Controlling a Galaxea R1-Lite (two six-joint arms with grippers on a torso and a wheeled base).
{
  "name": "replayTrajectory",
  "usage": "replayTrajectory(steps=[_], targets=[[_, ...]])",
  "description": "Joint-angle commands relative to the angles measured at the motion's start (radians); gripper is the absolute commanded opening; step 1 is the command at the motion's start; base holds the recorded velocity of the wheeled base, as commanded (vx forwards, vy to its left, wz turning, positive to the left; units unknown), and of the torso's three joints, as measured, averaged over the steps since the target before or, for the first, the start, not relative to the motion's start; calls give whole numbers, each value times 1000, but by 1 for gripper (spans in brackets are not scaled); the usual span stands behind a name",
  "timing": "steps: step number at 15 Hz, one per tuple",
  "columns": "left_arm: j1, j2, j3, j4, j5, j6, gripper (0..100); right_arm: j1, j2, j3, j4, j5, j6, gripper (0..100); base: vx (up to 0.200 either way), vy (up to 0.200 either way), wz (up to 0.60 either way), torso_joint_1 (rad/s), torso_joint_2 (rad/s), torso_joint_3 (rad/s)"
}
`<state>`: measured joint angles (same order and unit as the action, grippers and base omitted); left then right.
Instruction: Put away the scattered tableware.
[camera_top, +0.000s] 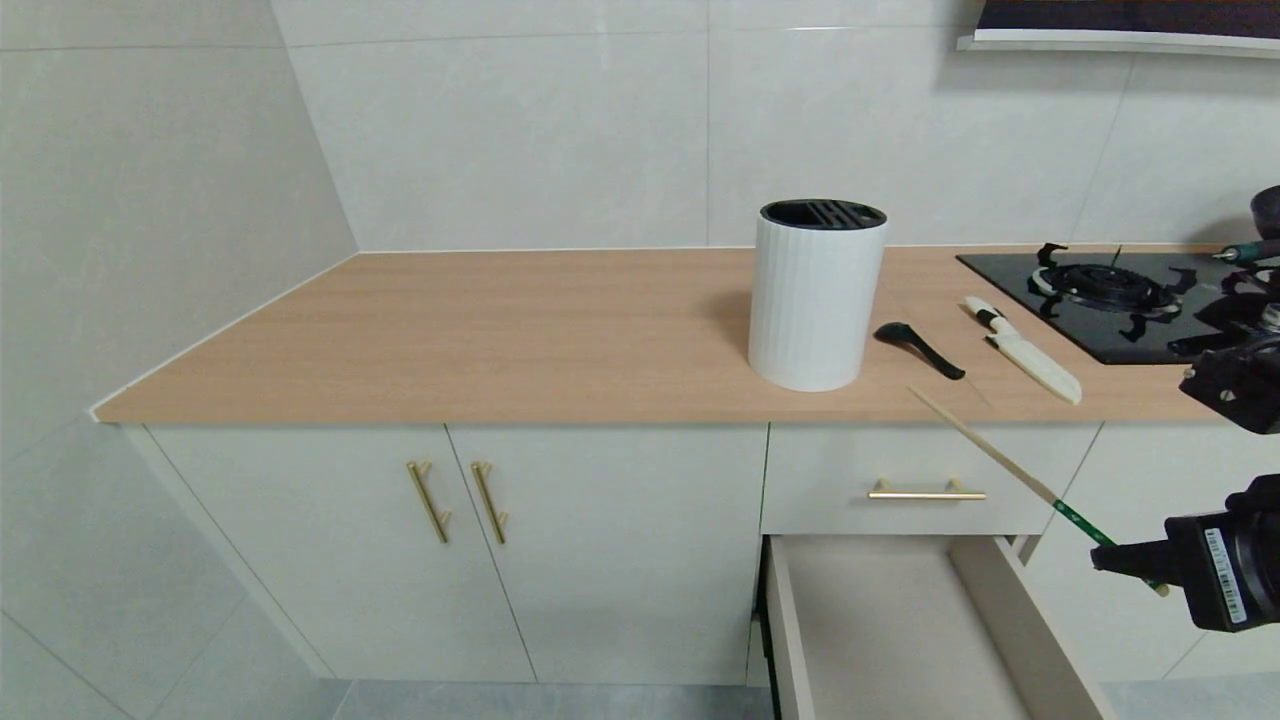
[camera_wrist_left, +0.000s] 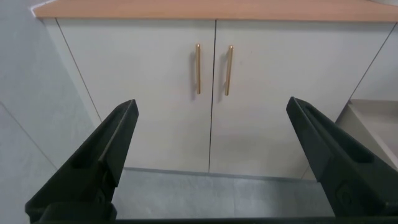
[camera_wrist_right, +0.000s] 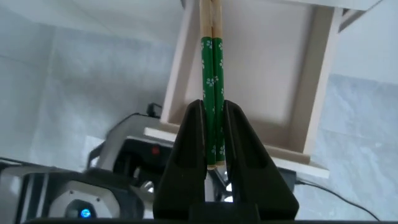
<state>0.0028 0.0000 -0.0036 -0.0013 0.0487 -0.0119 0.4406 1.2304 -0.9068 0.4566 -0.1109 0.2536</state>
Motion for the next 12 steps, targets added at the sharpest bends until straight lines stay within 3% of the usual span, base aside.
replayTrajectory(steps=[1,12], targets=[[0,0,1,0,0,0,100,6,3,9,-4,-9,-1,0,0,0,0,-129,325,203],[0,0,1,0,0,0,100,7,52,29,-15,-56,-7,0,0,0,0,-139,456,309]])
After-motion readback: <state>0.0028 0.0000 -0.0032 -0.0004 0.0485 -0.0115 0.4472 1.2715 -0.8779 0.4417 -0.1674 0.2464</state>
